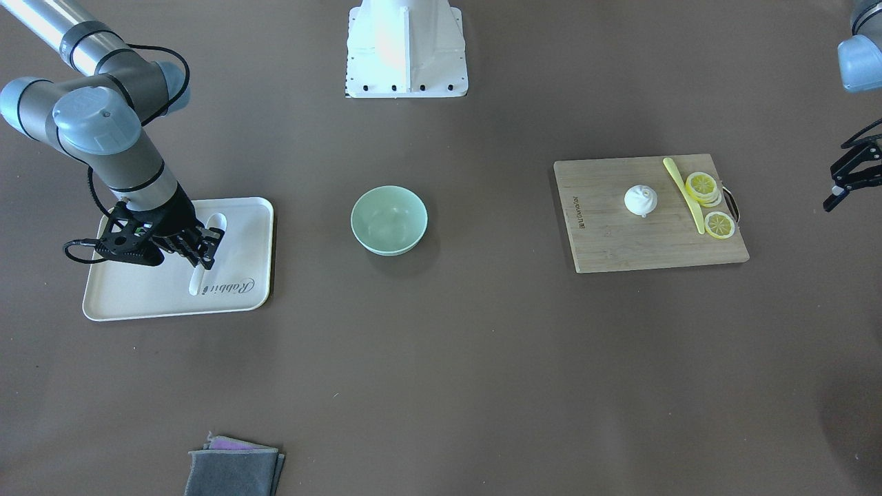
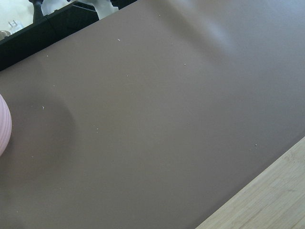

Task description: Put spoon and bun in bowl

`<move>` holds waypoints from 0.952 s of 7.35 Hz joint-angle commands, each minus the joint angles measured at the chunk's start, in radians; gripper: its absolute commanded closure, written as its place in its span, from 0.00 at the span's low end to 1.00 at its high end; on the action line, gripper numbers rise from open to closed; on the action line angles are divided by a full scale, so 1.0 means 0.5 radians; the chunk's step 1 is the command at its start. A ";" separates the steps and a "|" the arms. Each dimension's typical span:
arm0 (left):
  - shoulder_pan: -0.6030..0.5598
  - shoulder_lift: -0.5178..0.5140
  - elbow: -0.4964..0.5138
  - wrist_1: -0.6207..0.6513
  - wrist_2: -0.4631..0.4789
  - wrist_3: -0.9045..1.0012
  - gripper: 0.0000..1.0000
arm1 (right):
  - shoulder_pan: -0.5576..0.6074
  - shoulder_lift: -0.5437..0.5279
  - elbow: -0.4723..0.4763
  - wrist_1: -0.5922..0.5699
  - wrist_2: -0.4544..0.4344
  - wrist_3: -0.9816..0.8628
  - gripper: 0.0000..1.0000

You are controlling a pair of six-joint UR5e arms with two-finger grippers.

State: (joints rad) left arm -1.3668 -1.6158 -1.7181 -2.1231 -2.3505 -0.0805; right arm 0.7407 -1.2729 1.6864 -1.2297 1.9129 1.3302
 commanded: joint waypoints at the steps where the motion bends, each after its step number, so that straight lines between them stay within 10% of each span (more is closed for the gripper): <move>1: 0.003 0.001 0.000 0.000 -0.002 -0.002 0.02 | -0.180 0.390 -0.007 -0.459 -0.235 0.617 1.00; 6: 0.003 0.013 0.000 0.000 -0.002 0.001 0.02 | -0.527 0.892 -0.038 -0.937 -0.580 1.379 1.00; 7: 0.003 0.013 0.000 0.000 -0.002 0.001 0.02 | -0.567 0.889 -0.044 -0.937 -0.695 1.395 0.78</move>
State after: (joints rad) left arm -1.3653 -1.6097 -1.7178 -2.1230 -2.3516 -0.0798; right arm 0.4892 -0.8387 1.6694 -1.6884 1.6219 1.9960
